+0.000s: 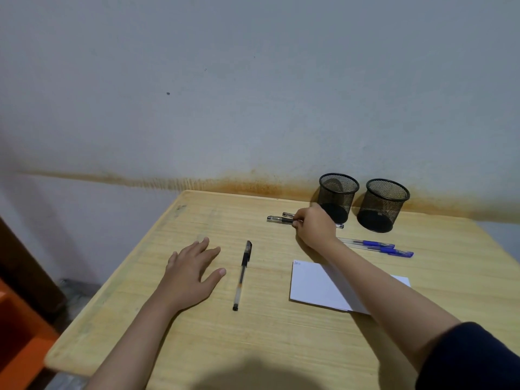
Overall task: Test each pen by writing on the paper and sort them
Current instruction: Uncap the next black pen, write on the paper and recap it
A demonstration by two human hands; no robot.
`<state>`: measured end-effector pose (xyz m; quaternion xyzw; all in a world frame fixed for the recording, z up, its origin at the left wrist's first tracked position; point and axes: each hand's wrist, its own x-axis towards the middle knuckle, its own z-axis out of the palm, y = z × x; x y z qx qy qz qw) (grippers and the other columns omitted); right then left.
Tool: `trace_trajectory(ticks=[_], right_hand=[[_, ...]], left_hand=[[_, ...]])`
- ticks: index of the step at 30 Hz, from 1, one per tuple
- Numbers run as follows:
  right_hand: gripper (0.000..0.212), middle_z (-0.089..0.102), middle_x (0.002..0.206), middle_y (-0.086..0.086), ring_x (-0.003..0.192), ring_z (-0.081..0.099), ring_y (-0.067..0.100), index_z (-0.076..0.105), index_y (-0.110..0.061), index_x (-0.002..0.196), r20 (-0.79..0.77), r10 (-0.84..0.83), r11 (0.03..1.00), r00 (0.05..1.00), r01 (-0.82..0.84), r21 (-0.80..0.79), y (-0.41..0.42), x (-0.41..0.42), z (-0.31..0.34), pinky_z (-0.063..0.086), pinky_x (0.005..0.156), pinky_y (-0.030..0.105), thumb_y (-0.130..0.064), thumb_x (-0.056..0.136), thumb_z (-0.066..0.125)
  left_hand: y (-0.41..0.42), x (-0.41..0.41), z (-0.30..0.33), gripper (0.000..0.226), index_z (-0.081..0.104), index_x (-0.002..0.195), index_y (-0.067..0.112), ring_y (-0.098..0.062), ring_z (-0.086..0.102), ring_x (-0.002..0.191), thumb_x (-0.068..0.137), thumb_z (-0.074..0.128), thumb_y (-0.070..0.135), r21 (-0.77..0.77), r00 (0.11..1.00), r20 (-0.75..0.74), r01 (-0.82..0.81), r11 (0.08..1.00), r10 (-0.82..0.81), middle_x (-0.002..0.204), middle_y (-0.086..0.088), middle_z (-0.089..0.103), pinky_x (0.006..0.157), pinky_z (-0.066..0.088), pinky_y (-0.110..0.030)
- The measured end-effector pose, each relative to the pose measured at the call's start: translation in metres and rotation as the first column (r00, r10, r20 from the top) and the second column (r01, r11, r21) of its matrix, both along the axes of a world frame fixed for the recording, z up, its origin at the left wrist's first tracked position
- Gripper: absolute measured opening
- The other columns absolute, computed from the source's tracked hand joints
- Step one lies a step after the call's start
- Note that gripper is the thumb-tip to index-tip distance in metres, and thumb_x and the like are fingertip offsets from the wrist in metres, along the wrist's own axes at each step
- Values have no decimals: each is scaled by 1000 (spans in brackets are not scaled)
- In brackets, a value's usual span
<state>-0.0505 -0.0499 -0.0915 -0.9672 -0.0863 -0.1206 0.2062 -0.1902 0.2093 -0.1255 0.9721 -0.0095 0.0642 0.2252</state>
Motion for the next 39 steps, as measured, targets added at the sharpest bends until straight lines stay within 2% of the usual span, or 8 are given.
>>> trace_trajectory(ticks=[7,14,18,22,26,30,34,39], right_hand=[[17,46,86,0,80,50,18,74,-17,102,159,137,985,978,-151,84,-5,-40,20,35,56,28,-22,88,64],[13,54,84,6,79,54,21,75,-16,96,252,261,951,932,-292,97,-23,-103,35,45,56,37,-19,84,70],[11,54,78,6,71,54,23,76,-16,92,329,280,952,902,-306,27,-34,-117,33,37,48,29,-15,81,73],[15,52,77,-3,69,53,9,73,-15,95,445,230,934,866,-325,150,-44,-128,31,35,50,18,-18,81,71],[11,53,64,-10,62,49,1,69,-16,81,341,180,822,923,-332,463,-42,-147,24,36,58,10,-25,78,76],[17,56,52,-8,49,49,10,67,-13,93,-52,263,486,963,-86,870,-34,-158,27,44,48,22,-18,79,75],[9,67,59,-2,47,55,11,70,-4,93,66,256,312,964,-147,939,-26,-165,36,51,50,23,-5,86,66],[10,70,69,-2,56,64,7,71,-13,86,110,250,318,962,-189,929,-18,-174,41,51,57,16,-4,85,67]], left_hand=[[-4,-3,7,64,47,132,31,-14,32,137,75,47,61,-187,997,38,-54,981,62,146,7,41,114,22,-49],[-77,-23,51,38,64,112,36,4,59,98,77,74,24,-682,982,179,82,727,57,113,18,65,84,49,-22],[-104,-21,60,27,74,93,24,-10,62,70,73,76,7,-644,957,291,209,736,-17,87,3,70,68,49,-21],[-115,-19,59,21,74,75,24,-6,64,73,75,73,3,-687,948,309,167,707,77,77,5,71,65,45,-14],[-127,-25,66,17,74,75,18,-5,66,78,76,71,1,-794,950,286,161,587,127,79,3,73,68,48,-11],[-131,-28,71,16,75,78,15,-7,68,80,76,70,0,-795,956,290,211,569,50,79,3,75,70,50,-13],[-131,-28,73,23,74,73,19,-8,69,79,76,69,-4,-768,957,289,232,596,1,78,6,75,72,52,-16],[-111,-18,80,24,73,72,15,-12,69,76,74,69,-8,-728,950,309,261,634,-37,72,6,74,74,54,-20]])
